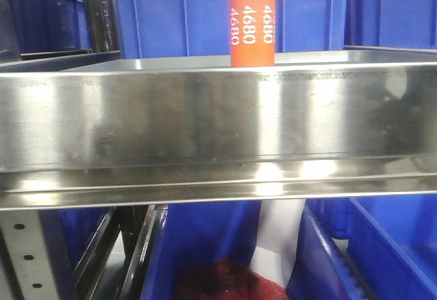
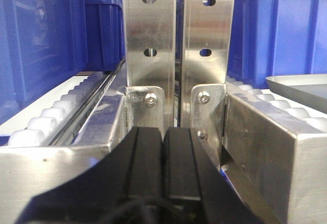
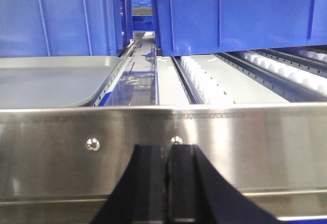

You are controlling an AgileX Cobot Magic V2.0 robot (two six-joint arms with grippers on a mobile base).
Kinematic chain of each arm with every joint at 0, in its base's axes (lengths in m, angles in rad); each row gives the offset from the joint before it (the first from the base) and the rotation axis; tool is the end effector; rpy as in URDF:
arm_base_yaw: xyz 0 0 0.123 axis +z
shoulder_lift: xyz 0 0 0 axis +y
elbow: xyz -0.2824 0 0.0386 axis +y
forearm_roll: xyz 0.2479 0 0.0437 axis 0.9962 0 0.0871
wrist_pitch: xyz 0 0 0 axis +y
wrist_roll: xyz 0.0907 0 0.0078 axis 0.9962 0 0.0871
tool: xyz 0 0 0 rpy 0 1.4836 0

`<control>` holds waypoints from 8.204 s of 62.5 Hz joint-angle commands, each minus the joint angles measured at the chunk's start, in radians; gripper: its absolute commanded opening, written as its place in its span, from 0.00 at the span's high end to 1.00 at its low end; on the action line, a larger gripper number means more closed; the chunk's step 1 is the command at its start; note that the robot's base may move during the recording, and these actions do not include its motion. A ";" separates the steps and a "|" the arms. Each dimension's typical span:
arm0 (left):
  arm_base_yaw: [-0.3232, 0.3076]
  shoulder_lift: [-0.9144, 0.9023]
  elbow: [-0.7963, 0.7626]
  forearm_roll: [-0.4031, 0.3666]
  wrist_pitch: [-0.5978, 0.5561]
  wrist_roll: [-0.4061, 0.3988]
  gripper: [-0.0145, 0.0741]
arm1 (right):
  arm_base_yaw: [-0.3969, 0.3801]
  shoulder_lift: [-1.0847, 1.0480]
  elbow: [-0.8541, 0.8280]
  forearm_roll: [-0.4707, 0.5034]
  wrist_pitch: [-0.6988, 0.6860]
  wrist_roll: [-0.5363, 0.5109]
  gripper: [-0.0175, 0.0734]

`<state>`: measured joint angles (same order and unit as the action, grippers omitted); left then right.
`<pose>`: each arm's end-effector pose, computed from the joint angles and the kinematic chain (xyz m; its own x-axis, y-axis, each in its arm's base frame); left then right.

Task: Grab orange capacitor from left shelf to right conveyor

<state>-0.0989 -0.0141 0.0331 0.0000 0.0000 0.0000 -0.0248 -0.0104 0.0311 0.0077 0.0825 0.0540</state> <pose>0.0563 -0.0056 0.2027 0.0678 -0.0067 -0.9977 0.0987 0.9951 0.0000 0.0570 -0.0014 0.1956 -0.0145 0.0620 -0.9980 0.0251 0.9978 0.0616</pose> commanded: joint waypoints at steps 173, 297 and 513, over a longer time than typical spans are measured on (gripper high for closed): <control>-0.006 0.010 -0.008 -0.005 -0.090 0.000 0.95 | 0.663 1.174 -1.014 -0.218 0.216 0.267 0.74; -0.006 0.010 -0.008 -0.005 -0.090 0.000 0.95 | 0.677 0.202 -0.553 -0.222 0.494 0.268 0.74; -0.006 0.010 -0.008 -0.005 -0.090 0.000 0.95 | 0.677 0.204 -0.553 -0.222 0.493 0.268 0.74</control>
<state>-0.1067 -0.0141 0.0331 0.0000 0.0000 0.0000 0.6543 0.1783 -0.4944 -0.1953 0.6620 0.3329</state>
